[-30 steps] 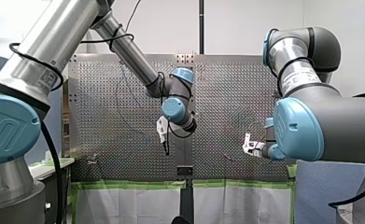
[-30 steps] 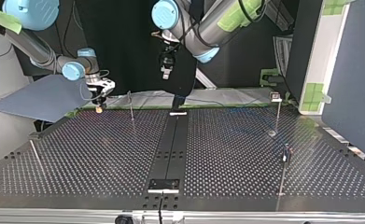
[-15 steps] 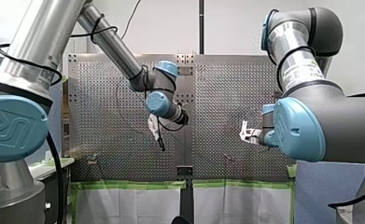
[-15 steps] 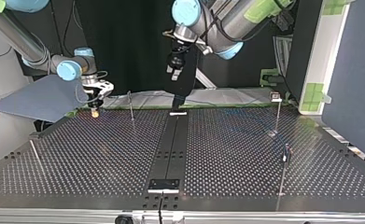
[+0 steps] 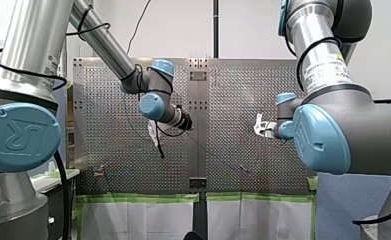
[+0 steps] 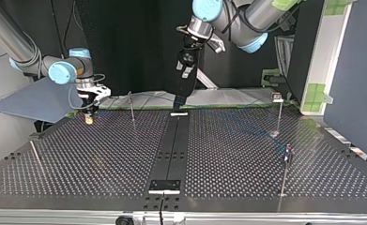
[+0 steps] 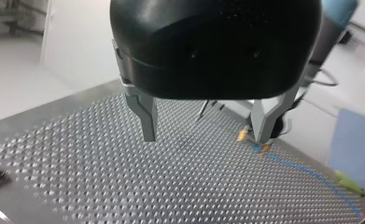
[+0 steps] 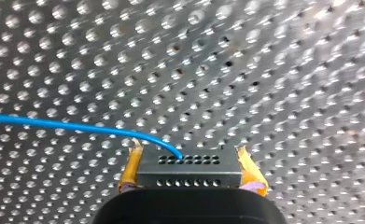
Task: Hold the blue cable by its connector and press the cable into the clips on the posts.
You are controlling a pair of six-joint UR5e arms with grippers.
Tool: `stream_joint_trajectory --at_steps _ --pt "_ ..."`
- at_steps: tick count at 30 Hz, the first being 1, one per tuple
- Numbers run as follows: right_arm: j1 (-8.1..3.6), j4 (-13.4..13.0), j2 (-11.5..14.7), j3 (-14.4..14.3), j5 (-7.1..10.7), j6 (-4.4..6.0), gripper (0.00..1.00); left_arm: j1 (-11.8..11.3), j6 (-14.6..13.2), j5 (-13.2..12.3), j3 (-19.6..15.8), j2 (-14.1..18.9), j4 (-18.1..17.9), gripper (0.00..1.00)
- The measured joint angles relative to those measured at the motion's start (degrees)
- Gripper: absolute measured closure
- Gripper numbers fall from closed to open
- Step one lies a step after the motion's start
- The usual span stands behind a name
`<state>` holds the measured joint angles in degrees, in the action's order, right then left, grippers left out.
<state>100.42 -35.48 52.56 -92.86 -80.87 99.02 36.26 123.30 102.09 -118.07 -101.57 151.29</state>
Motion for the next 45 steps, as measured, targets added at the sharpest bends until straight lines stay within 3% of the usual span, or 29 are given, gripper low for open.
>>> stream_joint_trajectory --at_steps 10,16,22,29,35,45 --pt "0.34 4.2 4.6 0.0 -0.24 1.01 1.00 0.1 -2.5 -4.7 -4.8 4.8 0.0 0.01" --pt "0.34 5.3 7.6 -0.9 -0.62 1.15 1.00 0.0 -2.6 -5.7 -7.7 7.7 -0.3 0.01" --pt "0.05 3.2 10.5 -3.5 -0.65 1.89 1.00 -0.1 -3.1 -5.7 -10.8 10.8 -1.1 0.01" --pt "0.32 -0.5 14.2 -7.2 -0.57 3.04 1.00 -0.1 -5.5 -5.7 -14.2 14.4 -1.3 0.01" --pt "0.40 -3.7 16.5 -10.2 -0.69 2.83 1.00 -0.1 -6.2 -5.7 -15.0 17.3 -1.3 0.01" --pt "0.39 -5.2 16.0 -12.3 -1.84 1.54 1.00 0.0 -7.4 -5.6 -15.1 20.8 -1.2 0.01"
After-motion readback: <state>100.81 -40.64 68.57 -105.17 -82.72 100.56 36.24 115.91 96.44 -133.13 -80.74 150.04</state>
